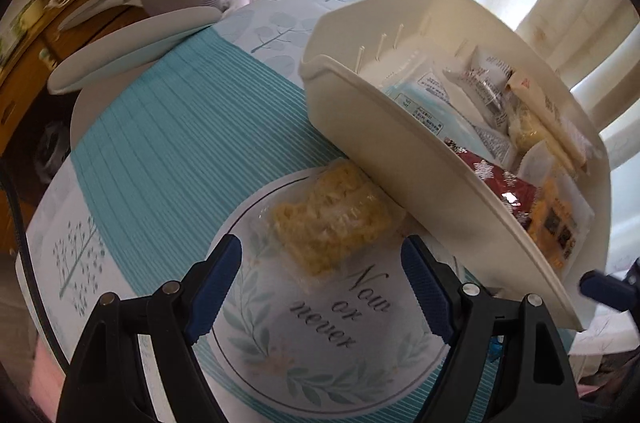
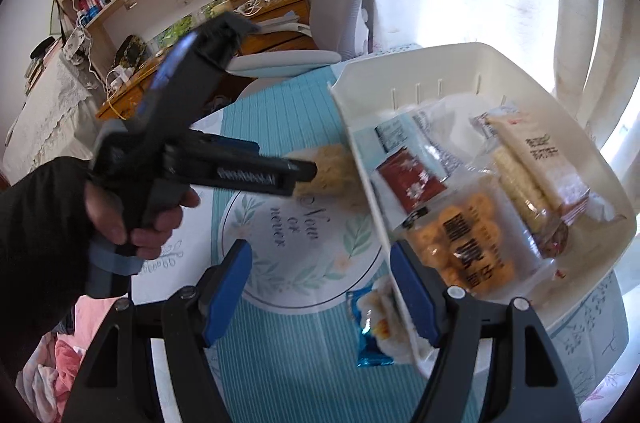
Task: Organize snacks
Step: 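Move the open left tool down to the clear bag of puffed snacks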
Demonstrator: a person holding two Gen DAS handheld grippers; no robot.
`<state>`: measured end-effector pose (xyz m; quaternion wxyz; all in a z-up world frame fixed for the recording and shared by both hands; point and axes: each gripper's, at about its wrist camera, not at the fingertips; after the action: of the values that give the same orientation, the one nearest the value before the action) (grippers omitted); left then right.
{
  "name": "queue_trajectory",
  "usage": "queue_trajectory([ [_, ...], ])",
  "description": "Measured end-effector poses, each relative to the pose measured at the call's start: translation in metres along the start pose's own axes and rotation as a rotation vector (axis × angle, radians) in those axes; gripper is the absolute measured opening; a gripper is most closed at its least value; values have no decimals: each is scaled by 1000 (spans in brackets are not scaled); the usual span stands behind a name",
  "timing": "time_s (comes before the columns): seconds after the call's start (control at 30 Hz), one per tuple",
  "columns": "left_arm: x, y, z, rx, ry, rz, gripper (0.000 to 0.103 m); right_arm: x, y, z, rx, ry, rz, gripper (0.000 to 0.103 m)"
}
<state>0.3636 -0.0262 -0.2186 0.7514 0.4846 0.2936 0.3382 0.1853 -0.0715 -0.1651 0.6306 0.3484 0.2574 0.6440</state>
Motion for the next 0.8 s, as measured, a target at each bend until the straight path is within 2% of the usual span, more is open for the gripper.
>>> queue_trajectory([
  [0.1,-5,-12,11,3,-46,20,81,-8,-2,6,7,6,-8,72],
  [0.2,-7,-20,21,-5,-69,-3,81,-19,-6,10,25,0,-23,72],
  [0.67,-4,-52,36,16,-65,-65,81,-48,-24,17,70,-21,-40,72],
  [0.8,-3,-53,37,15,-61,-82,76,-49,-26,16,76,-28,-39,72],
])
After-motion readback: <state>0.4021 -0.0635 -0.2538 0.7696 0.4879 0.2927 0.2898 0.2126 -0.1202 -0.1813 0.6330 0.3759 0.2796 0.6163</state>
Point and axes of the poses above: each gripper's, at about its wrist camera, not at the fingertips, and y roughly against the way its jaws point, x to its left, z to its top, and after that the axes turned 8 degrees about y, right-handed
